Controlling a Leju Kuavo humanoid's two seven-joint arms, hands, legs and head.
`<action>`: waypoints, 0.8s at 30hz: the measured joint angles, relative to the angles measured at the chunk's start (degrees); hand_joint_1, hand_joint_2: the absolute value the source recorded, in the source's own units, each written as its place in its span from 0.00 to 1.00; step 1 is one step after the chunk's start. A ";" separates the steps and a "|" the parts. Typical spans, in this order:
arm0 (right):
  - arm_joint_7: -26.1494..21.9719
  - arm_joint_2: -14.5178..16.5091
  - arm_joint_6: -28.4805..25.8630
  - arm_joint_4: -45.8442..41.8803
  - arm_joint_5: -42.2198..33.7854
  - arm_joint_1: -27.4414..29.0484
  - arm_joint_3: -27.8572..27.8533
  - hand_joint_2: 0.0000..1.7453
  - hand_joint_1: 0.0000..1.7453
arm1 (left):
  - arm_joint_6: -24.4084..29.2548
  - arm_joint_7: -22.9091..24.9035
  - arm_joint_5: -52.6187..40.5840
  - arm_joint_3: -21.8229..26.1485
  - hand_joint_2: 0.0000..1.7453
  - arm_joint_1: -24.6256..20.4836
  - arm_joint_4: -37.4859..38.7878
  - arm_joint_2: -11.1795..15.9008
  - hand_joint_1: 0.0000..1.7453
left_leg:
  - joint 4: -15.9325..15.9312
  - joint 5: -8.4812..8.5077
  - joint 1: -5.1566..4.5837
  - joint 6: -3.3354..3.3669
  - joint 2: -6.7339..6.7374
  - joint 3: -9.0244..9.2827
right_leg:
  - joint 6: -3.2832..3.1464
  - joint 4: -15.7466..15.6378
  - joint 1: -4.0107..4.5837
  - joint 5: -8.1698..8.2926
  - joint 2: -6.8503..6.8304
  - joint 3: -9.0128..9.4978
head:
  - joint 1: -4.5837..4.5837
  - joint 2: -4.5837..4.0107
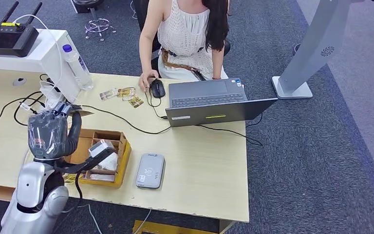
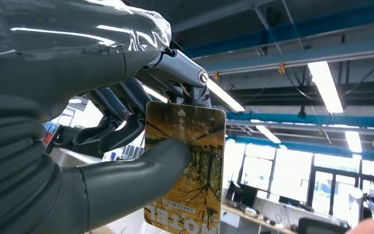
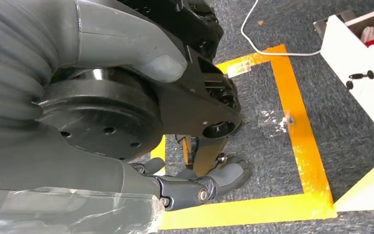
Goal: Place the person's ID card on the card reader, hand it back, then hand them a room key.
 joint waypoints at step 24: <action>3.38 0.09 0.05 0.00 2.92 -1.63 1.21 1.00 0.00 | 0.61 1.85 -8.92 -3.38 1.00 -35.82 36.89 -0.26 0.50 | 0.02 0.34 0.03 -0.17 0.13 -0.15 | -0.09 0.10 0.02 0.31 0.18 -0.31 | -0.15 0.00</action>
